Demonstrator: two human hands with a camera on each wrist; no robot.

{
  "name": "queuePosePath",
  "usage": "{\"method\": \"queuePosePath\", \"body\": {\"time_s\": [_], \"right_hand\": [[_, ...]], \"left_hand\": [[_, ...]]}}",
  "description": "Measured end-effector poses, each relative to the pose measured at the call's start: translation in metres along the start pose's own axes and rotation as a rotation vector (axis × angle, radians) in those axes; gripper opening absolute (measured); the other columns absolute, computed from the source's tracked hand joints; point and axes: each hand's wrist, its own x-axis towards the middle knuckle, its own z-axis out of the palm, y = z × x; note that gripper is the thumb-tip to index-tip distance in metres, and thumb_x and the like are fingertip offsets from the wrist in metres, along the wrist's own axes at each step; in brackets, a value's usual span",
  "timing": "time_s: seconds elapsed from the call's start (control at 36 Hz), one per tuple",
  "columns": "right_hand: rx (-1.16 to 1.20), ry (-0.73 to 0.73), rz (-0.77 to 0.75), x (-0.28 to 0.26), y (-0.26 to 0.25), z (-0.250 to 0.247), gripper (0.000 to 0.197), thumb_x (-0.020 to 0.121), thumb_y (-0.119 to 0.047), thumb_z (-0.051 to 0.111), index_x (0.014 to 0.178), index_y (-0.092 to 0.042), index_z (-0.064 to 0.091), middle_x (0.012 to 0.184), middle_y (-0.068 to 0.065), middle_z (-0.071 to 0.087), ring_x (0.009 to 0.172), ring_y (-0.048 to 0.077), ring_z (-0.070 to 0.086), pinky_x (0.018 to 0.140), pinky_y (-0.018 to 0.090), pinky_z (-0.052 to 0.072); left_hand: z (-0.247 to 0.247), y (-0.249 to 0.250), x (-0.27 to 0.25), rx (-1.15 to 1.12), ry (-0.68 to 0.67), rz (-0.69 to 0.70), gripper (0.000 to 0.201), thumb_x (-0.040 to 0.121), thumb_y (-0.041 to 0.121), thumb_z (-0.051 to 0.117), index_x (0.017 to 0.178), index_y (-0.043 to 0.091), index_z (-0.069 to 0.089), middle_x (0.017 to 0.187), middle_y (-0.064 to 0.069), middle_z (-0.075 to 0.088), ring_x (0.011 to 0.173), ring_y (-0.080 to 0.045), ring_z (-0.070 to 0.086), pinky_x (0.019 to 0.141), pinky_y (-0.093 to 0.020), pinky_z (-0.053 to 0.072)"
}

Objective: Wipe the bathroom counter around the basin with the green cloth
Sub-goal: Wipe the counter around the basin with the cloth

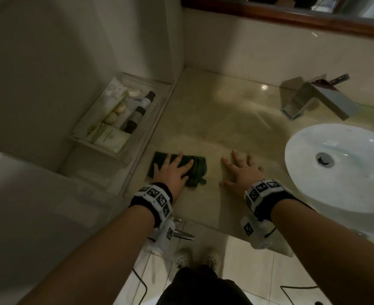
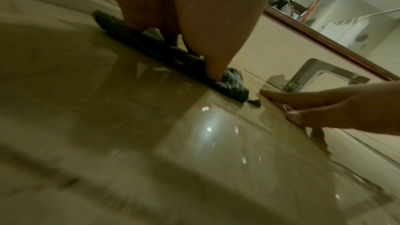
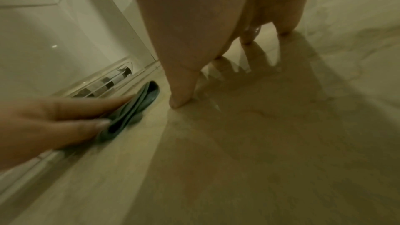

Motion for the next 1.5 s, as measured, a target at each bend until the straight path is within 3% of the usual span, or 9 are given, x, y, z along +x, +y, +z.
{"method": "queuePosePath", "body": {"time_s": [0.17, 0.25, 0.36, 0.97, 1.5], "right_hand": [[-0.035, -0.003, 0.048, 0.0, -0.015, -0.007, 0.077, 0.09, -0.063, 0.045, 0.149, -0.048, -0.001, 0.16, -0.01, -0.016, 0.146, 0.039, -0.011, 0.114, 0.063, 0.006], [-0.067, 0.037, -0.006, -0.001, -0.028, -0.006, 0.076, 0.089, -0.063, 0.045, 0.148, -0.049, -0.001, 0.16, -0.011, -0.016, 0.146, 0.039, -0.012, 0.114, 0.065, 0.005], [-0.014, -0.024, -0.052, 0.003, -0.033, -0.002, 0.08, 0.086, -0.067, 0.048, 0.147, -0.052, -0.001, 0.159, -0.013, -0.019, 0.145, 0.039, -0.015, 0.112, 0.067, 0.005], [-0.02, -0.028, -0.029, 0.011, -0.028, 0.004, 0.083, 0.081, -0.071, 0.052, 0.144, -0.057, -0.002, 0.157, -0.017, -0.021, 0.145, 0.036, -0.017, 0.112, 0.068, 0.005], [-0.037, -0.017, -0.041, 0.003, -0.031, -0.001, 0.084, 0.086, -0.066, 0.051, 0.148, -0.05, -0.002, 0.159, -0.013, -0.02, 0.145, 0.037, -0.014, 0.113, 0.065, 0.005]], "left_hand": [[0.01, -0.012, -0.029, 0.037, -0.033, 0.013, 0.054, 0.102, 0.038, 0.041, 0.15, 0.046, 0.018, 0.163, 0.006, -0.001, 0.149, -0.029, -0.003, 0.114, -0.063, 0.008], [0.01, -0.02, -0.035, 0.066, -0.06, 0.007, 0.056, 0.102, 0.037, 0.04, 0.151, 0.046, 0.014, 0.163, 0.006, -0.004, 0.149, -0.028, -0.005, 0.114, -0.063, 0.008], [0.006, -0.029, -0.036, 0.083, -0.077, 0.0, 0.056, 0.103, 0.037, 0.038, 0.151, 0.047, 0.01, 0.163, 0.006, -0.005, 0.149, -0.028, -0.005, 0.114, -0.062, 0.008], [-0.04, -0.028, 0.049, -0.016, -0.068, -0.04, 0.059, 0.101, 0.038, 0.043, 0.151, 0.047, 0.013, 0.163, 0.006, -0.005, 0.149, -0.028, -0.004, 0.114, -0.065, 0.007], [0.012, -0.052, -0.053, -0.029, -0.027, -0.038, 0.057, 0.101, 0.037, 0.042, 0.151, 0.046, 0.015, 0.163, 0.006, -0.003, 0.149, -0.027, -0.005, 0.115, -0.06, 0.004]]}}
